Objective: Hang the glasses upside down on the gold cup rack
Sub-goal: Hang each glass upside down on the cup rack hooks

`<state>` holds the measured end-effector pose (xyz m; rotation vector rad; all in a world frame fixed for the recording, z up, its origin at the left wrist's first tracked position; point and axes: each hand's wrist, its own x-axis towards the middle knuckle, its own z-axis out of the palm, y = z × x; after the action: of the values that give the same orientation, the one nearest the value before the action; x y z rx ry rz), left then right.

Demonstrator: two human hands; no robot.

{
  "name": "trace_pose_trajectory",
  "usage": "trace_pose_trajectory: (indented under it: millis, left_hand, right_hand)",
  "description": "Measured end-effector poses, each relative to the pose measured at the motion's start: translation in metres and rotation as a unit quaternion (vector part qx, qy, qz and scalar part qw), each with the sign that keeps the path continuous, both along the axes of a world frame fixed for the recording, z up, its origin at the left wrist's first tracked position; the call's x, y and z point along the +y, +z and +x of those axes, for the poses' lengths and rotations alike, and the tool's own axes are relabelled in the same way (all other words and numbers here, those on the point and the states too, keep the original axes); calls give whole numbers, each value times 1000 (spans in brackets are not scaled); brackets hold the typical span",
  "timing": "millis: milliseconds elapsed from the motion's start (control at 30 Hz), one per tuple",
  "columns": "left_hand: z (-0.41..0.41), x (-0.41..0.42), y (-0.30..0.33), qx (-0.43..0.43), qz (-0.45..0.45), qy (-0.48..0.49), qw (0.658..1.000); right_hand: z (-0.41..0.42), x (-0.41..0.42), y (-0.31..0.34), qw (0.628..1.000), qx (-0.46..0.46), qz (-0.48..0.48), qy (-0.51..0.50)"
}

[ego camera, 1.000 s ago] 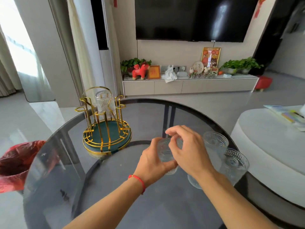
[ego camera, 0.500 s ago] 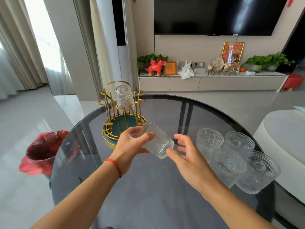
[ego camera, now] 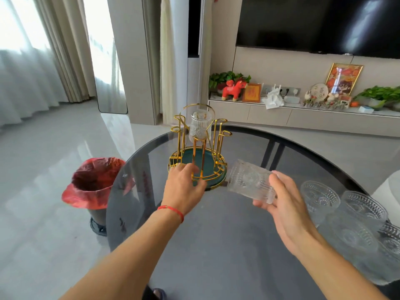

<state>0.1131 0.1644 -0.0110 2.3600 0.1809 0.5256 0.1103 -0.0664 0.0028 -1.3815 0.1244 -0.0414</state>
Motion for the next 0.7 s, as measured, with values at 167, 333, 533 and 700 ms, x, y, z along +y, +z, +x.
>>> trace_pose_trajectory:
  millis: [167,333,533,700]
  left_hand:
    - [10,7,-24,21,103,-41,994]
    - [15,3,-26,19,154,-37,987]
    - [19,3,-20,43,172,-40,983]
    - [20,3,-18,49,184,-35,981]
  right_hand:
    - [26,3,32,996,-43,51,52]
    - [68,35,95,984,-143,60,91]
    - [135,117,160,961,-239,-138,30]
    - [174,169,176,908,-255,-323,81]
